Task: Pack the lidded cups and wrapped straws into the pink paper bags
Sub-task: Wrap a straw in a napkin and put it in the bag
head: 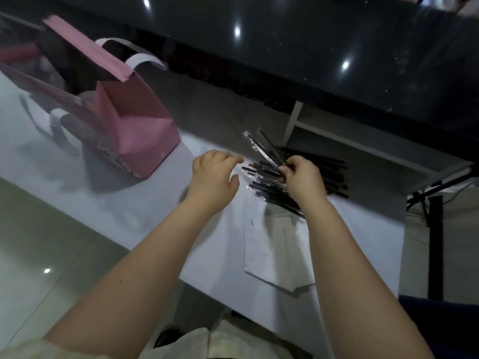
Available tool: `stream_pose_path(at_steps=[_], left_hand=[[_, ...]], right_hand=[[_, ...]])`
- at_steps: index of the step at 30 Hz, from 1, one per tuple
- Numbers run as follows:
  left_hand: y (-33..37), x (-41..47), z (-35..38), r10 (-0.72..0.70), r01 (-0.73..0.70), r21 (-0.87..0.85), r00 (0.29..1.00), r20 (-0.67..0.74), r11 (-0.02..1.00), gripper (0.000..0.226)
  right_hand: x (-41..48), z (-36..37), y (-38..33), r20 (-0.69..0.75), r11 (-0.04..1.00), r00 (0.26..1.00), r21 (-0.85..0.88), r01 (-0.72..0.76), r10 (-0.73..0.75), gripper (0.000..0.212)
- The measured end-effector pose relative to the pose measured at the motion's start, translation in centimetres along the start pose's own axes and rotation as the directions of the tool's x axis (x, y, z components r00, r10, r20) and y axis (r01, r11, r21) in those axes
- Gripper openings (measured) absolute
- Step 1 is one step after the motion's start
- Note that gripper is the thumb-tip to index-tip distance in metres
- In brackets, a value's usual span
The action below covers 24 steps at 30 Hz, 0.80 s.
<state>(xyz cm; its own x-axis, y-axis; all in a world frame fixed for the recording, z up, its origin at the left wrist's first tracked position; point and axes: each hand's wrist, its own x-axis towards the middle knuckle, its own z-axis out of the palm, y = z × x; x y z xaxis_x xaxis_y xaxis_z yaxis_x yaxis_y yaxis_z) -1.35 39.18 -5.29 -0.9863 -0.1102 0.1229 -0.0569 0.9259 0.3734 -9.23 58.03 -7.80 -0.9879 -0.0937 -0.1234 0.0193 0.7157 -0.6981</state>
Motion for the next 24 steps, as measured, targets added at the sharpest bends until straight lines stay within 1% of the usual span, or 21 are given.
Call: stream_pose_path(at_steps=[3, 5, 8, 10, 14, 16, 20, 24], left_hand=[[-2.7, -1.3, -1.8, 0.009, -0.009, 0.0, 1.0, -0.001, 1.0, 0.04], [-4.2, -2.5, -2.5, 0.039, -0.04, 0.014, 0.998, 0.039, 0.999, 0.04], [-5.2, -3.1, -3.0, 0.113, -0.115, 0.024, 0.992, 0.062, 0.993, 0.041], [-5.1, -2.7, -3.0, 0.144, -0.146, 0.026, 0.987, 0.066, 0.989, 0.042], [-3.2, -1.4, -1.9, 0.163, -0.168, 0.04, 0.982, 0.1, 0.985, 0.043], [-1.8, -0.5, -0.9, 0.148, -0.152, 0.031, 0.983, 0.109, 0.988, 0.043], [1.3, 1.2, 1.0, 0.122, -0.123, 0.004, 0.987, 0.101, 0.992, 0.041], [4.1, 2.6, 3.1, 0.094, -0.092, -0.028, 0.99, 0.105, 0.995, 0.043]], right_hand=[[-1.7, 2.0, -2.3, 0.009, 0.997, 1.0, 0.074, -0.027, 0.026, 0.006], [-2.7, 3.1, -3.3, -0.018, 0.997, 0.999, 0.063, -0.035, 0.037, 0.009], [-3.4, 4.2, -4.4, -0.043, 0.993, 0.998, 0.103, -0.049, 0.054, 0.009], [-3.6, 4.5, -4.8, -0.062, 0.997, 0.997, 0.069, -0.042, 0.047, 0.008], [-4.0, 3.7, -3.6, -0.084, 0.998, 0.995, -0.025, -0.061, 0.058, 0.015], [-3.8, 2.6, -2.5, -0.073, 0.996, 0.994, -0.036, -0.088, 0.085, 0.013], [-2.3, -0.2, 0.2, -0.045, 0.992, 0.992, -0.046, -0.117, 0.115, 0.003], [-0.3, -2.6, 2.8, -0.021, 0.99, 0.991, -0.035, -0.136, 0.135, 0.005]])
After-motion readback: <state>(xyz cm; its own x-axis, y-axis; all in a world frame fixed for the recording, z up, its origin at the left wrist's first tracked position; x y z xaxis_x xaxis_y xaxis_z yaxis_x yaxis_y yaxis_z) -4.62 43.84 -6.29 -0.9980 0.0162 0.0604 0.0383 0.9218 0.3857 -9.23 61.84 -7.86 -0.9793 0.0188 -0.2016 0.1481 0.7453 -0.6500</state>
